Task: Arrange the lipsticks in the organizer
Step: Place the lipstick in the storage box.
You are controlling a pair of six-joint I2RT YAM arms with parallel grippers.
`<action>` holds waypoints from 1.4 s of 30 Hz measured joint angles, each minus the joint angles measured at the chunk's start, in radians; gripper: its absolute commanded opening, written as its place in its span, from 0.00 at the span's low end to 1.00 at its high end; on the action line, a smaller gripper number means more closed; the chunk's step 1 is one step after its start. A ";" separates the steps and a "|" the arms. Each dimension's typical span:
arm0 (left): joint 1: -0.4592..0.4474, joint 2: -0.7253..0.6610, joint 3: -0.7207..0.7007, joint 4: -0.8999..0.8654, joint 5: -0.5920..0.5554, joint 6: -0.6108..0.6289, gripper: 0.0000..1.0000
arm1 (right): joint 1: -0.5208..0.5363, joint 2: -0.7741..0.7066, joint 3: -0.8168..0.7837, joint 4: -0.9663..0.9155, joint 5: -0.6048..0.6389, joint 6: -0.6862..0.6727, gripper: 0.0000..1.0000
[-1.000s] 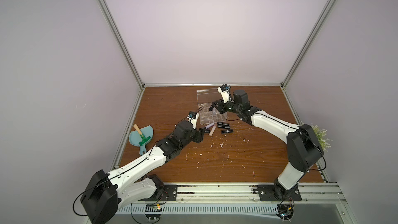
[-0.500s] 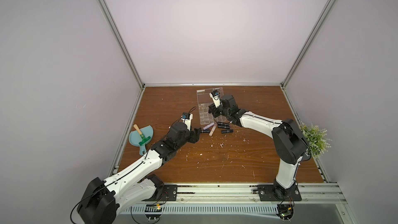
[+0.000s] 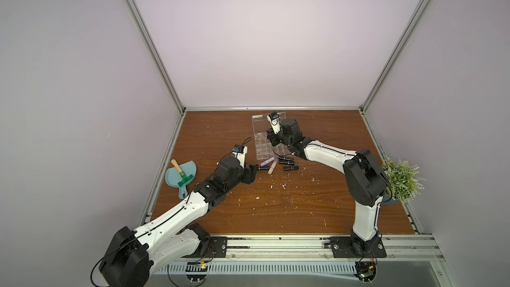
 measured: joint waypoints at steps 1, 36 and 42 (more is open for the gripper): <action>0.000 0.002 0.000 0.002 0.002 0.000 0.64 | 0.000 0.005 0.000 0.001 0.000 -0.001 0.24; 0.004 0.016 -0.005 0.018 0.011 0.000 0.64 | 0.001 0.043 -0.035 0.041 0.019 -0.006 0.46; 0.005 0.016 -0.005 0.018 0.011 0.000 0.64 | 0.000 0.041 -0.047 0.047 0.019 -0.006 0.60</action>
